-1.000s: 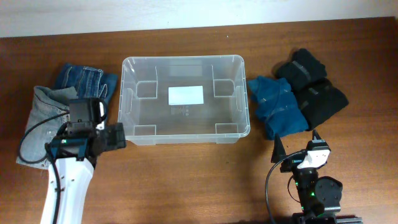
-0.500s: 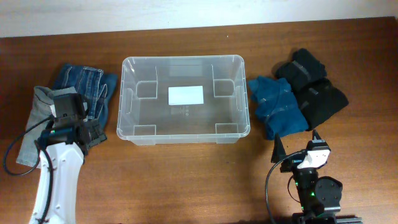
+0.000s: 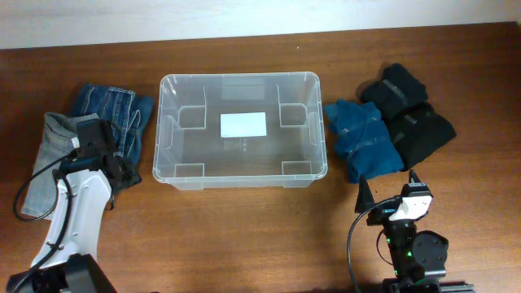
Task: Pack container
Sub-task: 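Move the left gripper to the light-wash jeans and grasp them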
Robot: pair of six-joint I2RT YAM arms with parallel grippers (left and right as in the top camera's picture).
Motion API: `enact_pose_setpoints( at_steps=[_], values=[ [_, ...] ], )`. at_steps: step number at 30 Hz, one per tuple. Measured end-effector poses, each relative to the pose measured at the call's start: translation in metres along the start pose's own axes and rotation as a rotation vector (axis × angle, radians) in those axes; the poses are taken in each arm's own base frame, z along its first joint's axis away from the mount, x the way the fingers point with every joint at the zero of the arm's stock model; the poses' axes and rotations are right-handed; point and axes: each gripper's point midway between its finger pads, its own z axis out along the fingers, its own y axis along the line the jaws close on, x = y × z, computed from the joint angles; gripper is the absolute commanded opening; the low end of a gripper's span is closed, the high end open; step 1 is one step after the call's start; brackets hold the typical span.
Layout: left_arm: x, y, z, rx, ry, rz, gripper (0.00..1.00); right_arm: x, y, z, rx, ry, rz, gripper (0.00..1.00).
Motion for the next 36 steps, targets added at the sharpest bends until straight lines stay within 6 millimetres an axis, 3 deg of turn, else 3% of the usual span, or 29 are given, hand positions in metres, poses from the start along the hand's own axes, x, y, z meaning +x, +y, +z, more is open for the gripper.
enact_pose_setpoints(
  at_steps=[8,13,21,29,36],
  values=[
    [-0.014,0.002,0.004,-0.012,-0.051,0.119,0.99,0.0,0.0,0.0,0.0,0.0,0.001,0.98],
    [-0.006,-0.009,0.019,0.007,0.002,0.293,0.99,0.0,0.0,0.0,0.0,0.0,0.001,0.98],
    [0.002,-0.018,0.047,-0.002,0.056,0.385,0.99,0.0,0.0,0.0,0.0,0.0,0.0,0.98],
    [-0.003,-0.006,0.062,-0.12,0.058,0.405,0.99,0.0,0.0,0.0,0.0,0.0,0.0,0.98],
    [-0.029,0.014,0.06,-0.275,-0.03,0.369,0.99,0.0,0.0,0.0,0.0,0.0,0.0,0.98]
  ],
)
